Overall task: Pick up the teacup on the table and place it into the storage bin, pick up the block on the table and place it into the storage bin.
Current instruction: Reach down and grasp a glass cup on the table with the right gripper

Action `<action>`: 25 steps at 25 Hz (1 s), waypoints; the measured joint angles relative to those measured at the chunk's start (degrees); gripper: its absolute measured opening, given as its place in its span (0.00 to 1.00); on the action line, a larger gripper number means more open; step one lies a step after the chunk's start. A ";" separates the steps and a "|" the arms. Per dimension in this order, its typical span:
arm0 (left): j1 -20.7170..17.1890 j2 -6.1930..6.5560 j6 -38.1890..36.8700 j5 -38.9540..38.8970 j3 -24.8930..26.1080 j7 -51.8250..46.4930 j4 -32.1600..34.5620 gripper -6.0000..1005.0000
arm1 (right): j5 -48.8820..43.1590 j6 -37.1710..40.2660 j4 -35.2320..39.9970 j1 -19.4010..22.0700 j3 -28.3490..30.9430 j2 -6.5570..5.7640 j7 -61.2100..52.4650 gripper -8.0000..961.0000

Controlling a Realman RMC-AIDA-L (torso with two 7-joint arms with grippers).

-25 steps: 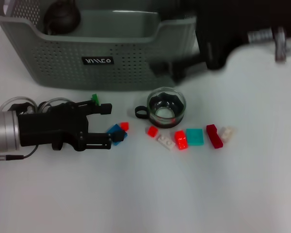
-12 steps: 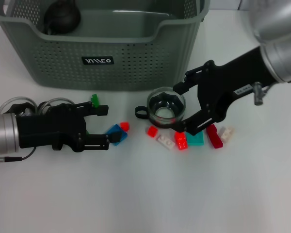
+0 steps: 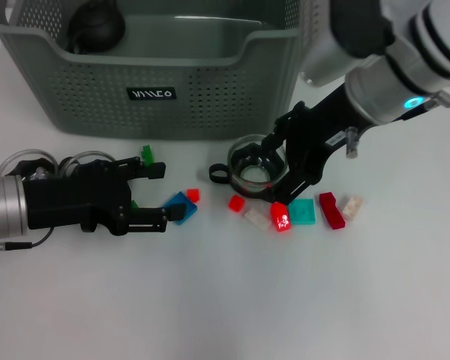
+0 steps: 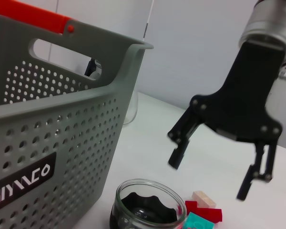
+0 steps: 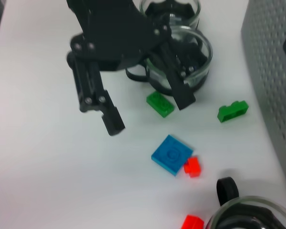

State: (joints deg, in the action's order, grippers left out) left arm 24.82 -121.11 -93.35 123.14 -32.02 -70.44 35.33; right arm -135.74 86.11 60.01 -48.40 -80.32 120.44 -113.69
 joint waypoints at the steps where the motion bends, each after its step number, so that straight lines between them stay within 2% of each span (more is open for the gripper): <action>1: 0.00 0.00 -0.01 0.00 -0.03 0.01 0.00 0.86 | -0.10 -0.82 -1.11 -0.57 -1.03 0.04 0.00 0.90; 11: 0.03 -0.18 0.00 0.00 -0.14 0.05 0.00 0.86 | -0.04 -11.11 -7.67 -2.72 -10.07 0.33 -0.19 0.86; 16: 0.05 -0.29 -0.09 0.00 -0.14 0.05 0.00 0.86 | 0.04 -14.21 -12.04 -4.31 -11.88 0.35 -0.28 0.84; 25: 0.00 -0.45 -0.09 0.00 -0.19 0.04 -0.09 0.86 | 0.18 -17.97 -14.53 -4.93 -14.42 0.52 -0.44 0.80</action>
State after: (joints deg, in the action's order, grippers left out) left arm 24.82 -121.56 -93.44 123.13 -32.22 -70.40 35.24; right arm -135.57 68.14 45.49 -53.32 -94.75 120.96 -114.13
